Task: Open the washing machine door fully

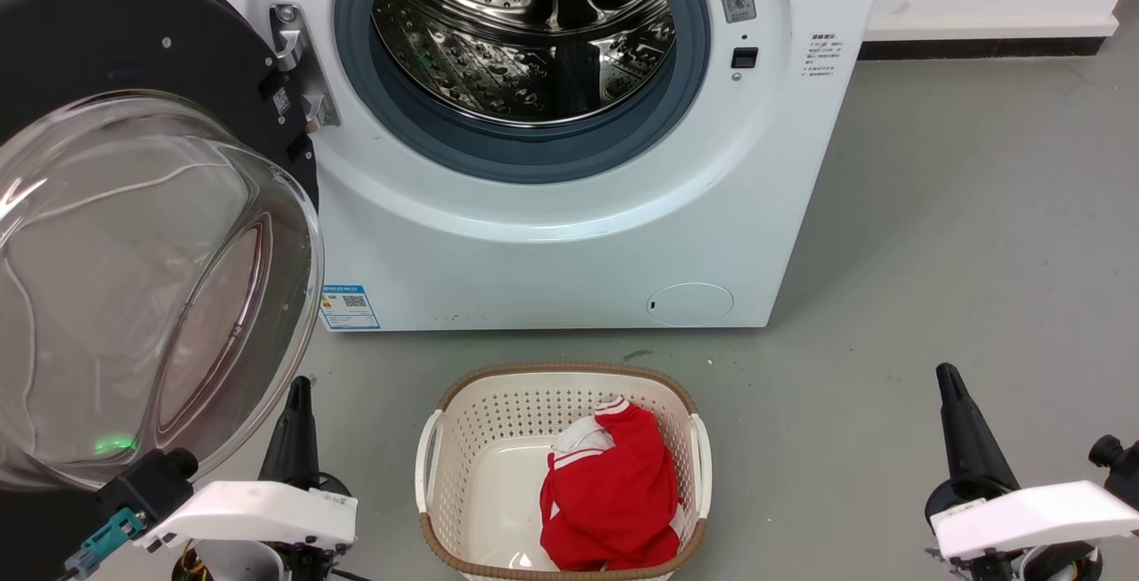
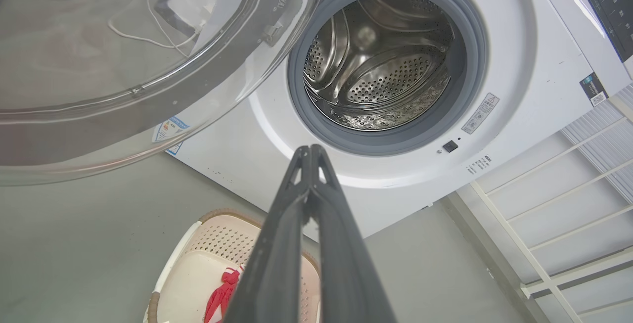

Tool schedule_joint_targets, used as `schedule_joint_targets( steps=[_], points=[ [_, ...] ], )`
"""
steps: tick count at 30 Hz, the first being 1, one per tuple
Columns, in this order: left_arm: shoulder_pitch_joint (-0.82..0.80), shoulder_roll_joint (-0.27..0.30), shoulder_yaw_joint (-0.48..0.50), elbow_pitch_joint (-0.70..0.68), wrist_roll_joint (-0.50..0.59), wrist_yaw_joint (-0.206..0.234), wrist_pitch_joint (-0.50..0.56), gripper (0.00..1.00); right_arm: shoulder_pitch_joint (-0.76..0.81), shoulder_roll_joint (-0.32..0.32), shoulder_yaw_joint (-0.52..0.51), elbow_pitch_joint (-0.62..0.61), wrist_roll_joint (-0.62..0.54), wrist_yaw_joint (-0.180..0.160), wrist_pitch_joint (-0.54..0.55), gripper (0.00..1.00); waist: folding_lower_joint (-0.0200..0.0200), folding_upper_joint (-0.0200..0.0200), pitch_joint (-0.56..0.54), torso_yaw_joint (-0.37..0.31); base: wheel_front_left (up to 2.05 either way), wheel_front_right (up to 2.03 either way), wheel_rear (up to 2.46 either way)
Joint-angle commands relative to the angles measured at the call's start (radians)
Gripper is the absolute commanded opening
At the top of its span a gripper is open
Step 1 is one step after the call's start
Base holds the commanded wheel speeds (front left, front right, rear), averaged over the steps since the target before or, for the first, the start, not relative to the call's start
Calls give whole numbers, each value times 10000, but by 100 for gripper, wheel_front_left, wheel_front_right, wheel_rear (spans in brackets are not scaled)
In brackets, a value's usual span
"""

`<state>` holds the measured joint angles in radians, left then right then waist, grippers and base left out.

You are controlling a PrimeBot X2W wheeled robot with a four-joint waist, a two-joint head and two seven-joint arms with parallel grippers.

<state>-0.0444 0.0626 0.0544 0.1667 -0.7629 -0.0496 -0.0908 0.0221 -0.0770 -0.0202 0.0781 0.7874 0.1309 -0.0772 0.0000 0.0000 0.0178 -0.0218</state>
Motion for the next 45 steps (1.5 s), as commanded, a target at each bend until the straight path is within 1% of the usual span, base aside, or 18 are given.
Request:
schedule_joint_targets(
  steps=[1,24,45],
  points=[
    [-259,31,64,-51,-435,-74,88,0,-314,-87,-22,-7,473,0,58,0,0,0,-4,5,0,0,0],
    [-417,-22,257,229,-3174,-337,764,0,-656,-115,-142,552,3287,-1,532,0,0,0,-41,61,0,0,0],
    [-530,-64,399,456,-5321,-542,1301,0,-931,-98,-279,997,5446,-1,960,0,0,0,-77,115,0,0,0]
  ],
)
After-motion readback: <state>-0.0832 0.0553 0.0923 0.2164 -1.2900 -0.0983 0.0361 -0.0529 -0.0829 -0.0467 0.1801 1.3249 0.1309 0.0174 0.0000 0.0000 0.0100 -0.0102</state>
